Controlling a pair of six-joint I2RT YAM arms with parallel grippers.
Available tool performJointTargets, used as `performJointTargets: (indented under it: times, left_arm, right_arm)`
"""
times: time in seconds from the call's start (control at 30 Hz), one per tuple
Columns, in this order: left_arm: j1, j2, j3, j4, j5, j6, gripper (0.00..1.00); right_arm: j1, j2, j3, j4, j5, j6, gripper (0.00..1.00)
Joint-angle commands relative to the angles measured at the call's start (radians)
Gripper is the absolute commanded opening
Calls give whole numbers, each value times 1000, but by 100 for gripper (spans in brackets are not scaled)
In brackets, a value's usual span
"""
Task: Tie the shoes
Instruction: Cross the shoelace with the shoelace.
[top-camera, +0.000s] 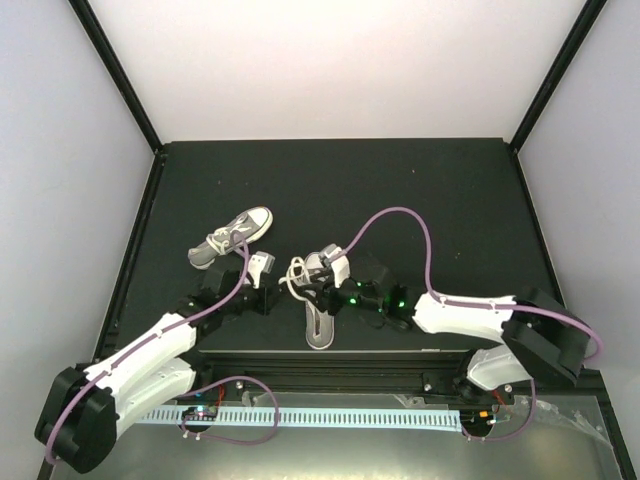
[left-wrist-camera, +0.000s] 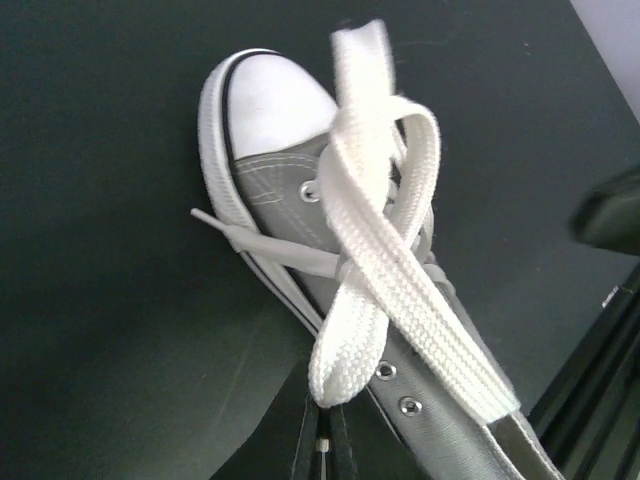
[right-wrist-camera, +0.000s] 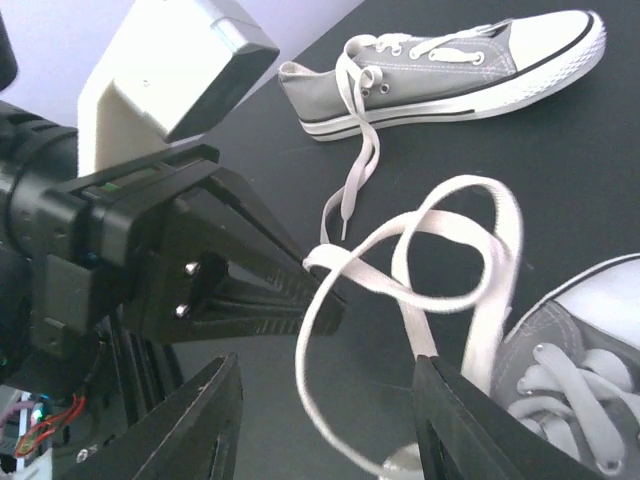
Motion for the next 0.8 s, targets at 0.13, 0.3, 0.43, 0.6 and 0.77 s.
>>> performJointTargets:
  times: [0.13, 0.3, 0.43, 0.6, 0.77]
  left_arm:
    - [48, -49, 26, -108, -85, -77, 2]
    - [69, -52, 25, -106, -66, -74, 2]
    - [73, -49, 28, -103, -52, -69, 2]
    - [77, -44, 28, -103, -39, -64, 2]
    - [81, -45, 29, -105, -28, -60, 2]
  right_arm:
    - [-15, -176, -48, -196, 113, -77, 62]
    - [-40, -169, -21, -264, 171, -76, 57]
    - [-43, -79, 48, -297, 143, -91, 50]
    - [-45, 38, 136, -309, 105, -113, 48]
    - [-46, 136, 205, -310, 74, -137, 43]
